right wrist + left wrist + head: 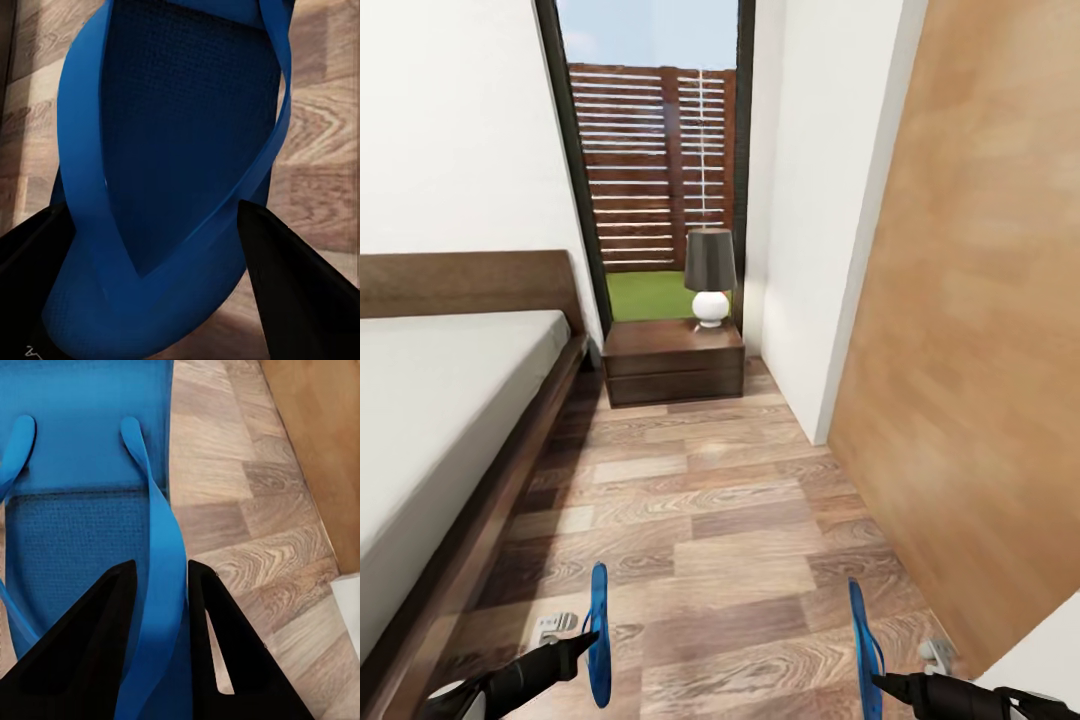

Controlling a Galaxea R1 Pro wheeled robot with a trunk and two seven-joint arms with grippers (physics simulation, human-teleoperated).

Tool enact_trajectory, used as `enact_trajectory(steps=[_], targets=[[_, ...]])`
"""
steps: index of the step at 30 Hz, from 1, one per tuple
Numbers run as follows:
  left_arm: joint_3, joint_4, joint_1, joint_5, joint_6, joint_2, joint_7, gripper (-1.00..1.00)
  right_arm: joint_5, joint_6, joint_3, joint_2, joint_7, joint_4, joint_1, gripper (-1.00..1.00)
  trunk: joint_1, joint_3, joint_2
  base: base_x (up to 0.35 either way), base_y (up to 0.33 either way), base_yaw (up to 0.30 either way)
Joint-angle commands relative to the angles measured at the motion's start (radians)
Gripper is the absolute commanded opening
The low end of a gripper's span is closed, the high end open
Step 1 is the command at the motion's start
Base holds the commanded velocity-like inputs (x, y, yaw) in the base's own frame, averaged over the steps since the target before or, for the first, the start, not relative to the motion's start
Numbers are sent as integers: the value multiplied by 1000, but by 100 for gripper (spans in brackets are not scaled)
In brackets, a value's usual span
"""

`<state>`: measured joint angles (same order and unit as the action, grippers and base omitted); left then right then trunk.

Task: In the bedroom, move the book from the bed onto either nightstand, and place the two sandals side by side next to the bed.

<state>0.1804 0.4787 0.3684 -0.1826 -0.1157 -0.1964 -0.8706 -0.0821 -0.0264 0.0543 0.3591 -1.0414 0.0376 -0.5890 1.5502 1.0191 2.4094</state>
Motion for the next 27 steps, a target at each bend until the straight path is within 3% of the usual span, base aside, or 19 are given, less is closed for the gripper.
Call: enact_trajectory(steps=[1, 12, 19, 27], targets=[[2, 0, 1, -8, -10, 0, -4, -100, -1, -3, 7, 0, -3, 4, -2, -100, 0, 1, 0, 329, -11, 0], [2, 0, 1, -8, -10, 0, -4, -100, -1, -3, 7, 0, -3, 4, -2, -100, 0, 1, 0, 329, -2, 3], [2, 0, 1, -8, -10, 0, -4, -100, -1, -3, 7, 0, -3, 4, -2, -100, 0, 1, 0, 329, 0, 171], [2, 0, 1, -8, -10, 0, -4, -100, -1, -3, 7, 0, -3, 4, -2, -100, 0, 1, 0, 329, 0, 31]])
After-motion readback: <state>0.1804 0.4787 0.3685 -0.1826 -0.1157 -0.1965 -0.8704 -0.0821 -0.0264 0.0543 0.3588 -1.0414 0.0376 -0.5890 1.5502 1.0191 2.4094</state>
